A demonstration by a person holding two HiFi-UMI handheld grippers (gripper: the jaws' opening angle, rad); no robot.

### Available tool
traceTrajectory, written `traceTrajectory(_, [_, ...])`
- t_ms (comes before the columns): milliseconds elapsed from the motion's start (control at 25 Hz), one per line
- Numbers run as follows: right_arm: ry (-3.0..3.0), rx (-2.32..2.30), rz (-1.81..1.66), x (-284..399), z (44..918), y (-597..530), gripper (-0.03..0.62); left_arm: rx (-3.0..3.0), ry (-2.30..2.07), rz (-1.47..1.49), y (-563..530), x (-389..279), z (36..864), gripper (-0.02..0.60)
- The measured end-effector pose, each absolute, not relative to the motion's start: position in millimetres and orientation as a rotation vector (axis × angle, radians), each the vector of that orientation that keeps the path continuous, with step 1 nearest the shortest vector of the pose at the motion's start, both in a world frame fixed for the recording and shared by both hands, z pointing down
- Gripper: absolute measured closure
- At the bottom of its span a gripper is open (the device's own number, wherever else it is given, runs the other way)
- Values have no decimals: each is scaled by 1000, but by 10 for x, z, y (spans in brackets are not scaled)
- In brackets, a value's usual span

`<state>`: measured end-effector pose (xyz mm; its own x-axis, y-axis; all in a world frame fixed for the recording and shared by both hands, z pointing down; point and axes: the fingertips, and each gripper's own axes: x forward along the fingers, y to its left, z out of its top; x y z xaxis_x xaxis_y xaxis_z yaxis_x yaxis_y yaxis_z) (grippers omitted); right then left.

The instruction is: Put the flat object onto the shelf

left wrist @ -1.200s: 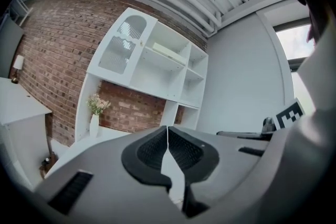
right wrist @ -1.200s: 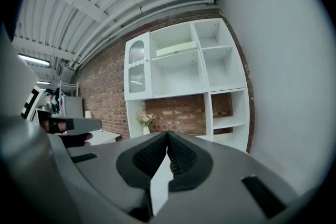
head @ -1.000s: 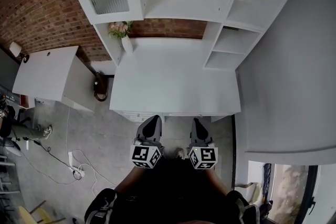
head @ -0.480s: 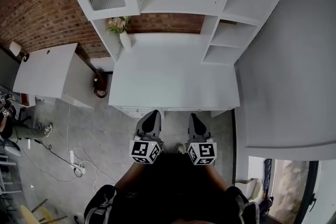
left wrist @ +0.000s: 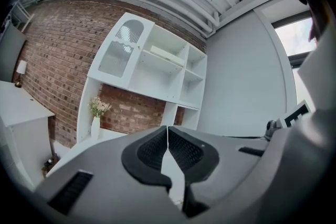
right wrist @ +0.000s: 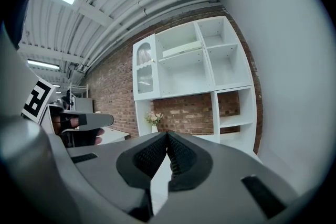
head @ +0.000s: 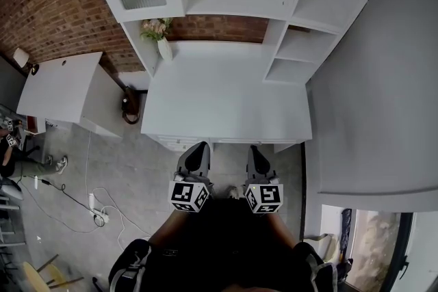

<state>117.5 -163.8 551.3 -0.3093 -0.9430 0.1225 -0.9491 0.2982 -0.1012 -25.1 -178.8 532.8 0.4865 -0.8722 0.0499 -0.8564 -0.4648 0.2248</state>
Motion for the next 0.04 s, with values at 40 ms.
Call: traceTrajectory(40, [-2497,1821,235,1176,5513,-1639,569,2512,-1486,-106,-1787,-254,5328,568])
